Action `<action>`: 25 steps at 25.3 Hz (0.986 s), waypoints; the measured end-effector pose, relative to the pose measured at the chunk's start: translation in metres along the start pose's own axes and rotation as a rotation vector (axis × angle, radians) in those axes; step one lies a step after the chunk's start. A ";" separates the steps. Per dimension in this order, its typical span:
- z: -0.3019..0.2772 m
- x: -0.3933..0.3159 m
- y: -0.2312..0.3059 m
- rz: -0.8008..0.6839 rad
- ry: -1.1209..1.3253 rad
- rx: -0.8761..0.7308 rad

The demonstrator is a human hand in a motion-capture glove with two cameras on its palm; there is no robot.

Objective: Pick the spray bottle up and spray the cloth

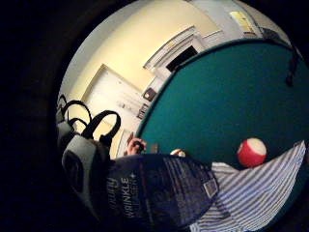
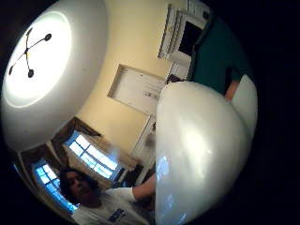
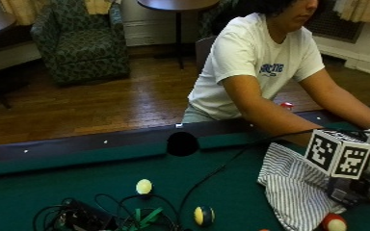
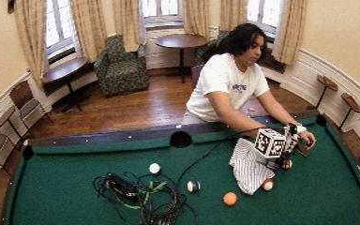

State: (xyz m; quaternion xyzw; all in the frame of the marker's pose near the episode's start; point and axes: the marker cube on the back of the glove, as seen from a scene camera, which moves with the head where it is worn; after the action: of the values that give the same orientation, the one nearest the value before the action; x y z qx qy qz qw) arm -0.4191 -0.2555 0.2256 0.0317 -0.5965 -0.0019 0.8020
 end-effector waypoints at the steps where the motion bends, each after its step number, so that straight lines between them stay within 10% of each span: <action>1: 0.003 0.004 -0.003 -0.001 0.011 0.011; 25: 0.031 0.025 -0.019 -0.072 0.114 0.116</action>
State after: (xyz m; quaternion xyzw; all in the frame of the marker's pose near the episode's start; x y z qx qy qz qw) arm -0.4407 -0.2773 0.2575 0.0999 -0.5477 0.0056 0.8307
